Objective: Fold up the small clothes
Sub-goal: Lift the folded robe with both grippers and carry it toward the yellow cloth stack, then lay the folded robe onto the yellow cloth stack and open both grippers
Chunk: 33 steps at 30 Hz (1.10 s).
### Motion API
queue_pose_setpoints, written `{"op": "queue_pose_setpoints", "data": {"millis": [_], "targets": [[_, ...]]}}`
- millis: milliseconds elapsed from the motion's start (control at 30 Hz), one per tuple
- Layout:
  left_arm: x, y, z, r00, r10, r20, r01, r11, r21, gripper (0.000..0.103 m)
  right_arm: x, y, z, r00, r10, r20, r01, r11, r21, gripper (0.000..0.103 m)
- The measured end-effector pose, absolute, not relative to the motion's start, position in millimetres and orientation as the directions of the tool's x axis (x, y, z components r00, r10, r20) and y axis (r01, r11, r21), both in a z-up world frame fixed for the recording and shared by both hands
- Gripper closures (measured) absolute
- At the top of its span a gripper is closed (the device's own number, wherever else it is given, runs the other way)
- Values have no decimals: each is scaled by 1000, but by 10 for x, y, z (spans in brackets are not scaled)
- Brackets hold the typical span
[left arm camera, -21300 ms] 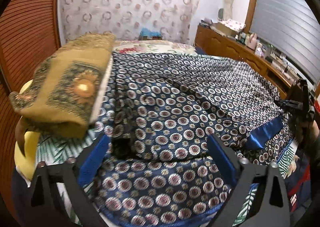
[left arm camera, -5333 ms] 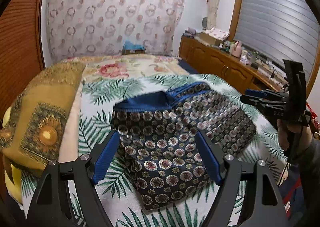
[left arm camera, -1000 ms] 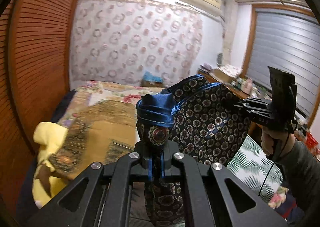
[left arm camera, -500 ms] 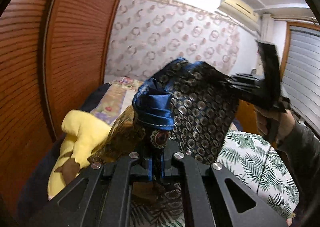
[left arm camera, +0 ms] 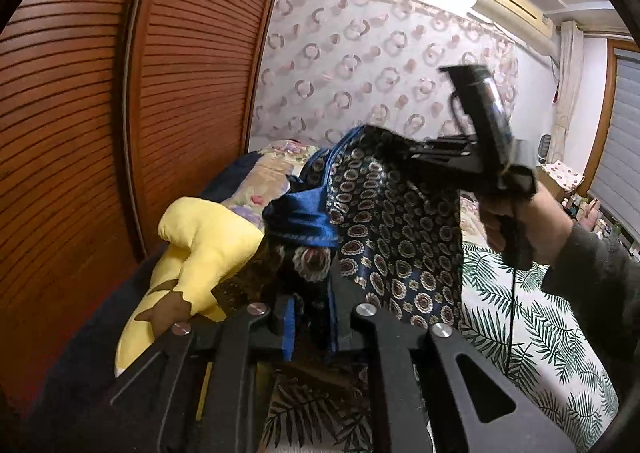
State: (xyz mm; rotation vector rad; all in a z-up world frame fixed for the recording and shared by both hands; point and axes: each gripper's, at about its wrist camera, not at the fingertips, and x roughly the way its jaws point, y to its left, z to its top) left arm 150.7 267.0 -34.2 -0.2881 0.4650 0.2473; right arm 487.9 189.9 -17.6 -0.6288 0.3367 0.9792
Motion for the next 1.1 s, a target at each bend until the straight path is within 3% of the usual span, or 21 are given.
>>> {"op": "queue_pose_setpoints", "data": {"millis": [67,133,200,233,267,433,733,1033,1100], "targets": [[1448,2622,-292,875,172,-453,-287,937,-199,67,4779,1930,-129,539,650,-535,-842,417,-342,97],[1399,2567,-208,885,190,-425,-283,944,-168,54,4791,1964,-94,546,647,-532,-837,442,-322,89],[1375,2536,-162,890,201,-410,-281,949,-145,38,4798,1877,3,560,653,-510,-827,479,-294,64],[1380,2539,-156,891,199,-407,-277,951,-141,26,4791,1814,55,556,664,-500,-828,491,-270,57],[1398,2529,-149,893,191,-408,-267,954,-136,22,4786,1761,100,552,673,-491,-830,499,-250,47],[1523,2458,-259,878,162,-450,-242,962,-126,22,4642,1478,166,471,731,-494,-876,452,-167,45],[1727,2497,-676,799,150,-583,-261,959,-110,22,4884,1438,-282,372,686,-625,-899,433,-59,45],[1731,2493,-671,806,135,-576,-249,961,-122,21,4875,1598,-373,397,676,-620,-882,467,-56,45],[1702,2462,-619,806,165,-568,-264,960,-96,10,4826,1582,-396,406,676,-615,-877,476,-55,45]]}}
